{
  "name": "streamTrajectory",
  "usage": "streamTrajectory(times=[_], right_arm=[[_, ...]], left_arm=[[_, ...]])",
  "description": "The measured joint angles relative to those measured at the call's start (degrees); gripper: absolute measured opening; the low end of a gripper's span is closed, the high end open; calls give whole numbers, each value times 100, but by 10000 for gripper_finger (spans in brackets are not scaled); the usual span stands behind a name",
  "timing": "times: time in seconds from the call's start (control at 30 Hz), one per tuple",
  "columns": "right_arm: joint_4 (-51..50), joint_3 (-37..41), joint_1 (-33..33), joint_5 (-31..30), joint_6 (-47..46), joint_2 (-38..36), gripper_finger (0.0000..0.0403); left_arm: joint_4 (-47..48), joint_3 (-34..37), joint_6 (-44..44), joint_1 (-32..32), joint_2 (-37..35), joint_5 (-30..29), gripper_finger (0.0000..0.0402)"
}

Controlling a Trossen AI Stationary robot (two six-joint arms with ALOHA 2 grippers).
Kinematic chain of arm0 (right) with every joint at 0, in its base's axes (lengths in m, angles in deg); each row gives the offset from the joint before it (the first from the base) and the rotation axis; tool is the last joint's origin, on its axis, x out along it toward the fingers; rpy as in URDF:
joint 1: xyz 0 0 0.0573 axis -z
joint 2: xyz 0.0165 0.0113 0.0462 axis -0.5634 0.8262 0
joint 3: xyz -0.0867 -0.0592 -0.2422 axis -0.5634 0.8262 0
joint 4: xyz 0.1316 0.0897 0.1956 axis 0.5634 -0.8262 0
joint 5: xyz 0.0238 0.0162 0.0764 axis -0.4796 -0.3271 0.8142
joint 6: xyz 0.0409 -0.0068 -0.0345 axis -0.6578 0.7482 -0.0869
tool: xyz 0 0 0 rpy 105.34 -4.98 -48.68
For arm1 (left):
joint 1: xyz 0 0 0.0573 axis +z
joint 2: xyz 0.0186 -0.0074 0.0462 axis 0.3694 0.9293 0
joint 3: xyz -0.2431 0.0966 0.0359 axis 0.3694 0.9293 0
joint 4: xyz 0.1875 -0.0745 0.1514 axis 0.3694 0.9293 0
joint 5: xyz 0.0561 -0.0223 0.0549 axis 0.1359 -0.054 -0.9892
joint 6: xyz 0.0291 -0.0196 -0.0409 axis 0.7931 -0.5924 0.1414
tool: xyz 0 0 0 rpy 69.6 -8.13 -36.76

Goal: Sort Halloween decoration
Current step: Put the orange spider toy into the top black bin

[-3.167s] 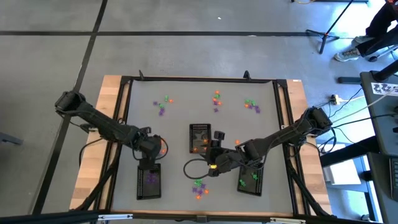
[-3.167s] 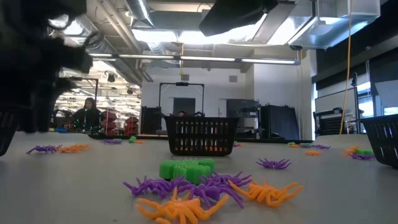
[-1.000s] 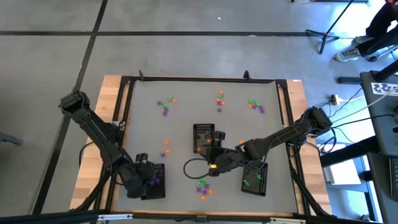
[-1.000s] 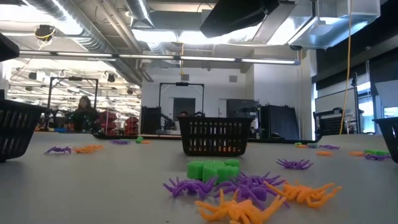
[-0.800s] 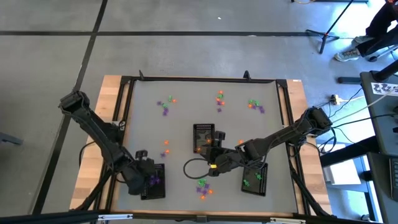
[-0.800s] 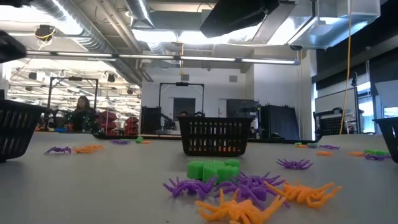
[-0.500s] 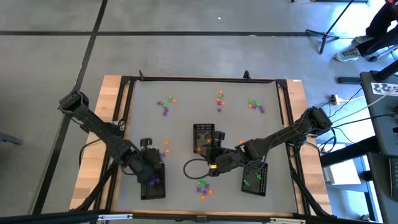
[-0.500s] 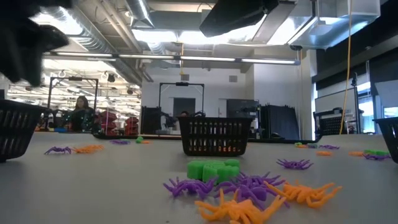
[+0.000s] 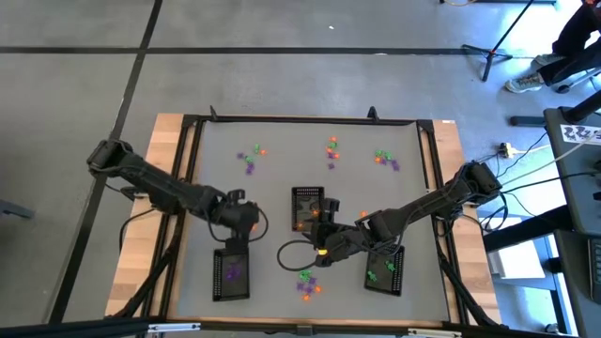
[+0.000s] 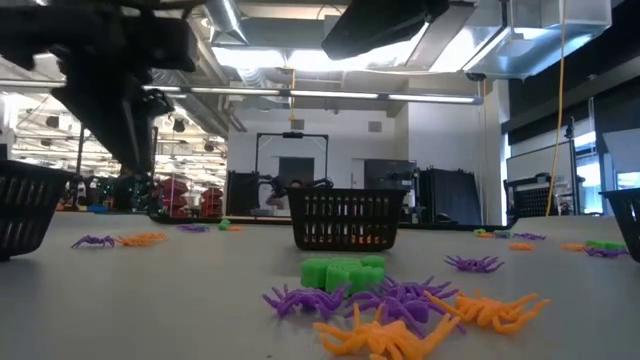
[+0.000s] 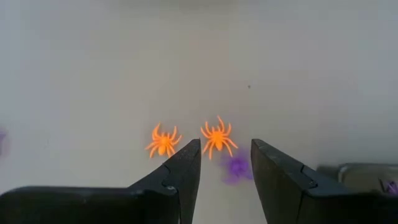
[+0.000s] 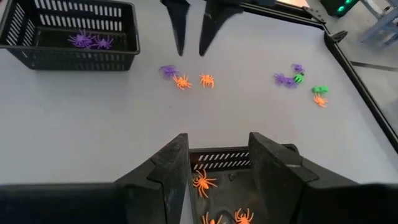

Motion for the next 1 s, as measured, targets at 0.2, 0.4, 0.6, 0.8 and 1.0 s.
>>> streamTrajectory(times=[0.2,0.4,0.6,0.8,1.0], right_arm=[[-6,0,2,21,38,0,165],[-1,0,0,107,43,0,165],[2,0,0,107,41,0,165],[7,0,2,107,34,0,165],[38,0,0,107,32,1,165]], left_arm=[[-329,300,137,397,0,248,131],[-600,681,132,804,0,116,131],[-956,947,137,1027,0,123,131],[-1314,1219,137,1115,0,161,131],[-1747,1531,137,1125,0,215,131]])
